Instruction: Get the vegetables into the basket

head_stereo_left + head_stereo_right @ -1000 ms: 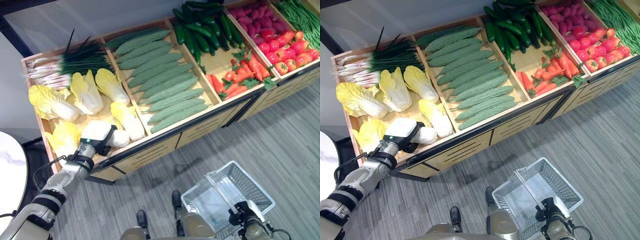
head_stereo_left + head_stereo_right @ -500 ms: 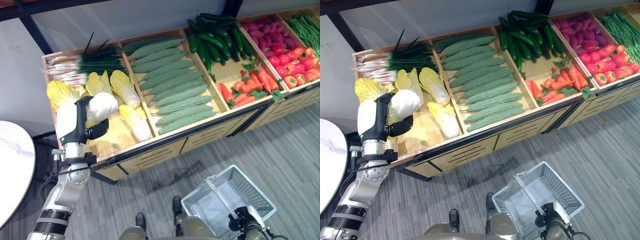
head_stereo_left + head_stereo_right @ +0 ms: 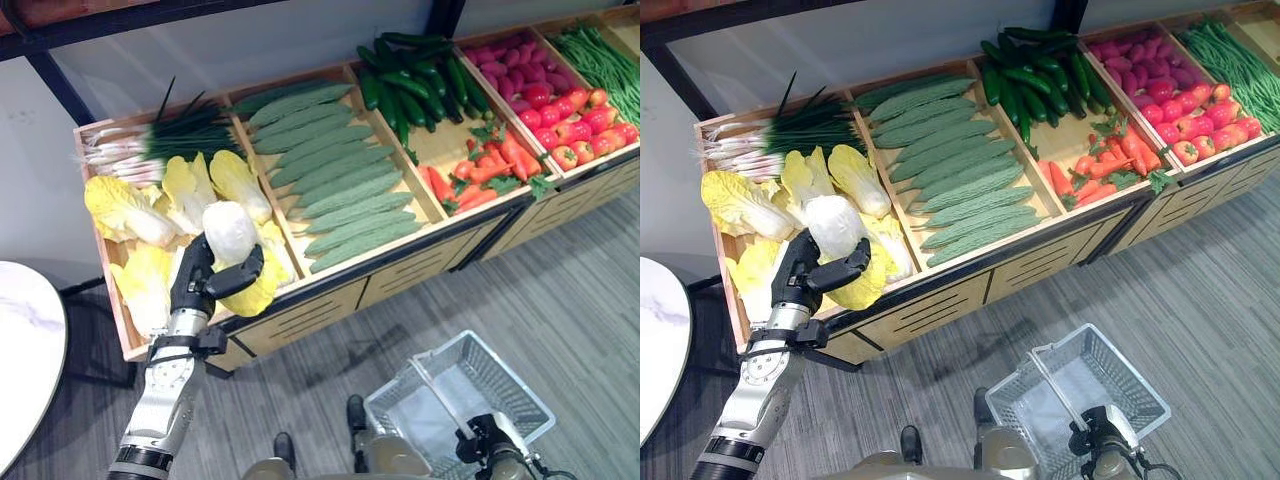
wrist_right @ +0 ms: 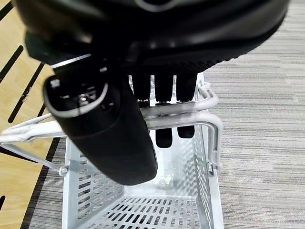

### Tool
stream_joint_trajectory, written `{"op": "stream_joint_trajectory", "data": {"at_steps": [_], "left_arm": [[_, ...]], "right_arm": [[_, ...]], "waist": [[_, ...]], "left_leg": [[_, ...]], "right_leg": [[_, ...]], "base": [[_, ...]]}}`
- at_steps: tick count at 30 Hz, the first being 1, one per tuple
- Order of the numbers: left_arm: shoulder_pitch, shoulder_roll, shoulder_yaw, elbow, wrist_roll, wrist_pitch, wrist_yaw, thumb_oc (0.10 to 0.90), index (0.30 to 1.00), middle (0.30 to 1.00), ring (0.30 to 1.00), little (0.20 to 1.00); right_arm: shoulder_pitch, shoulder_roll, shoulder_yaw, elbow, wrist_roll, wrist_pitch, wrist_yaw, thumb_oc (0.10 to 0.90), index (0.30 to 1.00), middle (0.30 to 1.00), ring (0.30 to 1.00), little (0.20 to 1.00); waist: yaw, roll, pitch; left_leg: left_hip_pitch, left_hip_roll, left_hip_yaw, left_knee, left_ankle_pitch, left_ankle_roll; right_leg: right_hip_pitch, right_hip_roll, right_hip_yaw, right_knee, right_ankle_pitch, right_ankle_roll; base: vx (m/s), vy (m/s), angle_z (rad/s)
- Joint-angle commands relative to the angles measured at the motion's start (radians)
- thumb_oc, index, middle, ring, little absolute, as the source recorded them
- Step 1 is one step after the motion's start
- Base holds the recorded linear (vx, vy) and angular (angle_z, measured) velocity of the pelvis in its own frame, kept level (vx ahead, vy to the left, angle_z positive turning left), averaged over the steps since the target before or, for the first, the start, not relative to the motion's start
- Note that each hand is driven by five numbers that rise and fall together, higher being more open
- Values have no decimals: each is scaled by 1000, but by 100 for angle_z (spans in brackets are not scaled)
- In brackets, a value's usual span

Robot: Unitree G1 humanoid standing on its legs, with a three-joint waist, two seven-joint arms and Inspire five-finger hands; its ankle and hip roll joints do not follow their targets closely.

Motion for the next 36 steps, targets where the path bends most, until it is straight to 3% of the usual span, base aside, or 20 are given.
{"op": "stream_joint_trajectory", "data": {"at_steps": [1, 5, 10, 14, 15, 16, 17, 19, 23, 25, 30, 36], "left_arm": [[-73, 57, 12, -135, -38, -155, -31, 400, 300, 300, 300, 300], [-104, 78, -13, -166, -67, -160, -63, 400, 300, 300, 300, 300], [-131, 93, -36, -168, -84, -164, -73, 400, 300, 300, 300, 300], [-154, 103, -49, -158, -87, -181, -76, 400, 300, 300, 300, 300], [-157, 110, -44, -153, -87, -183, -76, 400, 300, 300, 300, 300], [-161, 116, -40, -148, -85, -185, -72, 400, 300, 300, 300, 300], [-161, 123, -33, -141, -81, -182, -70, 400, 300, 300, 300, 300], [-147, 118, -23, -142, -77, -175, -72, 400, 300, 300, 300, 300], [-125, 118, -8, -156, -76, -166, -86, 400, 300, 300, 300, 300], [-113, 127, 12, -156, -69, -167, -86, 400, 300, 300, 300, 300], [-128, 110, -9, -148, -73, -163, -89, 400, 300, 300, 300, 300], [-188, 73, -81, -124, -94, -154, -102, 400, 300, 300, 300, 300]], "right_arm": [[-3, -41, 1, 22, -3, -18, -16, 400, 300, 300, 300, 300], [-8, -50, -19, 22, 8, -17, -20, 400, 300, 300, 300, 300], [1, -56, -27, 9, 7, -16, -17, 400, 300, 300, 300, 300], [-16, -49, -25, -14, 9, -10, -13, 400, 300, 300, 300, 300], [-24, -44, -19, -16, 9, -9, -13, 400, 300, 300, 300, 300], [-31, -38, -15, -21, 13, -10, -12, 400, 300, 300, 300, 300], [-38, -33, -6, -20, 9, -12, -10, 400, 300, 300, 300, 300], [-40, -28, -6, -1, -2, -8, -12, 400, 300, 300, 300, 300], [-38, -30, -9, 8, -5, -9, -18, 400, 300, 300, 300, 300], [-41, -29, -5, -6, -1, -12, -21, 400, 300, 300, 300, 300], [-9, -49, -3, -43, -16, -15, -19, 400, 300, 300, 300, 300], [52, -94, -63, -53, 20, -14, -36, 400, 300, 300, 300, 300]], "waist": [[2, -58, -50], [-1, -77, -24], [-14, -81, -19], [-45, -100, -2], [-43, -103, -3], [-37, -97, 6], [-11, -83, 5], [14, -73, -4], [35, -72, -38], [55, -87, -49], [22, -74, -50], [-17, -39, -27]], "left_leg": [[-30, 48, -36, 34, -3, -48], [-118, 30, -35, 160, -52, -41], [-137, 15, -18, 191, -74, -26], [-143, -15, 62, 173, -80, -5], [-155, -9, 83, 172, -72, -2], [-161, 6, 109, 182, -76, 2], [-172, 19, 148, 177, -72, 12], [-177, 31, 199, 157, -53, 19], [-156, 35, 246, 127, -61, 10], [-142, 42, 310, 129, -56, 3], [-120, 86, 341, 117, -2, -39], [-143, 147, 301, 161, 52, -99]], "right_leg": [[74, -126, 30, 6, -57, 90], [53, -150, 41, 16, -40, 96], [8, -166, 66, 63, -36, 111], [-90, -190, 142, 62, 135, 180], [-117, -187, 143, 71, 133, 181], [-127, -184, 104, 98, 103, 172], [-113, -194, -6, 172, 18, 135], [-70, -203, -106, 249, -51, 119], [10, -205, -145, 280, -113, 123], [54, -200, -193, 199, -121, 126], [78, -141, -189, 119, -156, 95], [103, -89, -163, 93, -184, 47]], "base": [[-64, -2, -4], [-67, 45, -4], [-54, 114, -8], [-131, 158, -41], [-186, 106, -95], [-253, 172, -111], [-231, 202, -113], [-179, 157, -119], [-9, 41, -83], [-11, -113, -72], [11, -236, -61], [-22, -274, -12]]}}
